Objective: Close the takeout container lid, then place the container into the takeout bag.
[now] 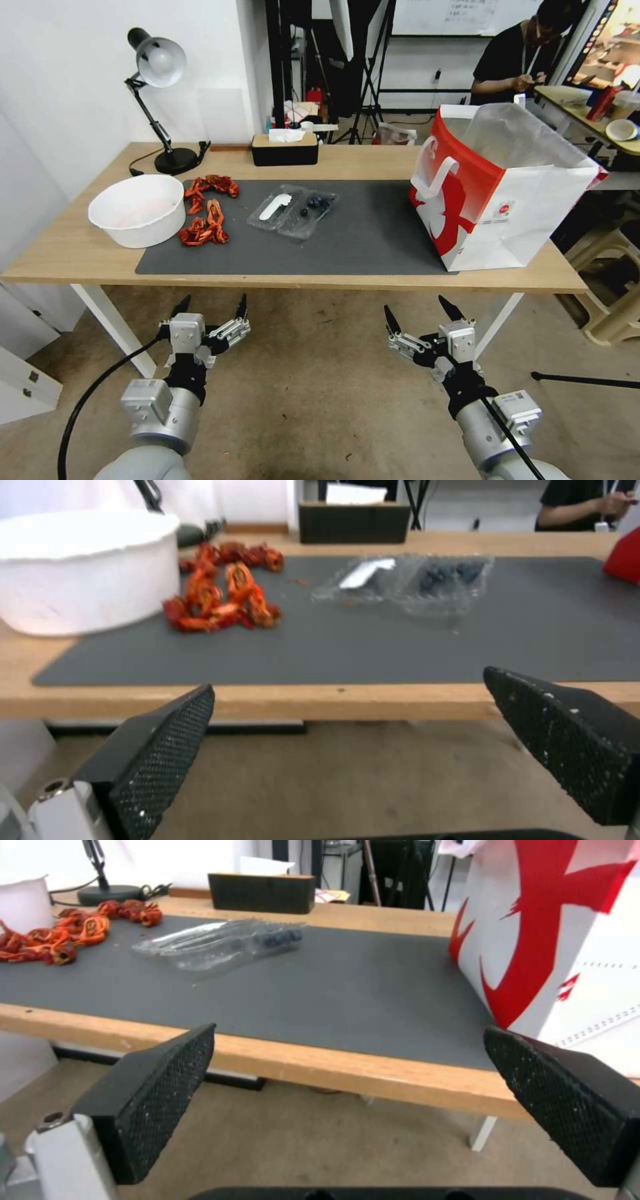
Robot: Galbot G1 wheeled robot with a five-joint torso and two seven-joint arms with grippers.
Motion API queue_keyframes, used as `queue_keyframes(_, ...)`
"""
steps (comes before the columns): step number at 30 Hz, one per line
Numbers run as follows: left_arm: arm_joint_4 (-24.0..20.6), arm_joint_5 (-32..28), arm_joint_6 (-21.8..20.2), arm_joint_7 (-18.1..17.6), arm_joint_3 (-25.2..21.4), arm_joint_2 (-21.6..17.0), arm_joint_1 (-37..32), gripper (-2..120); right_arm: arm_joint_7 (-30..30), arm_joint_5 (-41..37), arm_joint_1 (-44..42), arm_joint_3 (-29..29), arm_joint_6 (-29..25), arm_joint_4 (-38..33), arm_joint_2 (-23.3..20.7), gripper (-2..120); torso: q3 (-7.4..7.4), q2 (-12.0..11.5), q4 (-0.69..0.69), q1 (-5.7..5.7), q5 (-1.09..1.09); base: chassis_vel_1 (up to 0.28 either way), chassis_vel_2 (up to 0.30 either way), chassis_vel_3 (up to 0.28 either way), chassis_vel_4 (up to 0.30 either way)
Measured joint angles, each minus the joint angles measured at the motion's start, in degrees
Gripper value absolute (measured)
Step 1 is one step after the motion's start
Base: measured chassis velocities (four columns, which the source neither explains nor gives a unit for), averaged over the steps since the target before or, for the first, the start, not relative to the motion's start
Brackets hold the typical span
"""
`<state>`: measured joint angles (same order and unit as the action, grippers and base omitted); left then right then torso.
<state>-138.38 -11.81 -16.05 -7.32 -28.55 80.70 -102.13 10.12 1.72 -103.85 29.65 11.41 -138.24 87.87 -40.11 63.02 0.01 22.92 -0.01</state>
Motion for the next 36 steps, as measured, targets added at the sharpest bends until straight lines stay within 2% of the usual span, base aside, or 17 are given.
queue_keyframes(2,-1.87,-4.30,-5.45,-2.43,0.85,-1.81,0.58,100,-0.19,-0.54,0.45,0.50,-0.03,0.16,-0.25,100,0.00,0.00,-0.02,0.00,0.01,0.000,0.000,0.000,0.000)
queue_keyframes(8,-1.63,-5.98,-6.37,-3.30,0.16,-2.38,1.08,100,-0.48,-2.36,1.19,0.63,0.21,0.31,-1.01,100,0.00,0.00,-0.01,0.00,0.00,0.000,0.000,0.000,0.000)
queue_keyframes(14,-0.26,-6.05,-4.85,-3.89,-0.82,-2.36,1.31,100,-0.99,-10.31,6.60,0.07,-0.34,2.65,-4.85,100,0.00,0.00,-0.01,0.00,0.01,0.000,0.000,0.000,0.000)
queue_keyframes(17,0.17,-6.10,-4.26,-3.98,-1.67,-1.99,1.71,100,-1.80,-16.36,14.69,-1.50,-0.05,6.78,-9.30,100,0.00,0.00,0.01,0.00,0.02,0.000,0.000,0.000,0.000)
queue_keyframes(19,0.17,-6.10,-4.26,-3.98,-1.67,-1.99,1.71,100,-1.80,-16.36,14.69,-1.50,-0.05,6.78,-9.30,100,0.00,0.00,0.01,0.00,0.02,0.000,0.000,0.000,0.000)
queue_keyframes(20,0.37,-6.26,-3.64,-3.96,-2.37,-1.90,1.90,100,-3.10,-19.73,20.83,-3.33,0.89,10.90,-12.21,100,-0.01,-0.01,-0.02,0.00,0.03,0.000,0.000,0.000,0.000)
queue_keyframes(21,0.37,-6.26,-3.64,-3.96,-2.37,-1.90,1.90,100,-3.10,-19.73,20.83,-3.33,0.89,10.90,-12.21,100,-0.01,-0.01,-0.02,0.00,0.03,0.000,0.000,0.000,0.000)
queue_keyframes(23,0.50,-6.26,-3.40,-3.90,-2.54,-1.50,1.82,100,-5.60,-22.42,28.32,-6.91,2.51,15.67,-14.82,100,-0.01,0.00,-0.02,0.00,0.01,0.000,0.000,0.000,0.000)
queue_keyframes(25,0.56,-6.19,-3.35,-3.90,-2.54,-1.36,1.78,100,-6.36,-22.88,30.32,-8.10,2.97,16.85,-15.26,100,0.00,0.00,-0.03,0.00,0.01,0.000,0.000,0.000,0.000)
queue_keyframes(26,0.68,-5.99,-3.27,-3.89,-2.54,-1.03,1.73,100,-7.91,-23.62,34.47,-10.64,4.12,19.05,-15.73,100,-0.01,0.00,0.00,0.00,0.01,0.000,0.000,0.000,0.000)
queue_keyframes(28,1.16,-5.73,-2.86,-3.92,-2.59,-0.39,1.74,100,-12.06,-24.89,42.86,-16.36,7.30,23.93,-15.46,100,-0.01,-0.01,0.00,0.00,-0.02,0.000,0.000,0.000,0.000)
queue_keyframes(29,1.16,-5.73,-2.86,-3.92,-2.59,-0.39,1.74,100,-12.06,-24.89,42.86,-16.36,7.30,23.93,-15.46,100,-0.01,-0.01,0.00,0.00,-0.02,0.000,0.000,0.000,0.000)
queue_keyframes(31,1.82,-5.70,-2.38,-3.96,-2.75,-0.07,1.77,100,-16.17,-24.92,49.10,-21.05,10.86,28.72,-13.46,100,-0.01,-0.01,0.00,0.01,0.00,0.000,0.000,0.000,0.000)
queue_keyframes(33,2.04,-5.75,-2.26,-3.97,-2.86,-0.04,1.77,100,-17.79,-24.78,51.14,-22.42,12.34,30.41,-12.44,100,-0.01,-0.01,-0.01,0.00,0.00,0.000,0.000,0.000,0.000)
queue_keyframes(36,2.86,-5.84,-1.73,-3.98,-3.41,0.09,1.87,100,-24.48,-24.71,59.37,-27.65,17.59,37.13,-7.85,100,0.00,-0.01,0.00,0.01,-0.01,0.000,0.000,0.000,0.000)
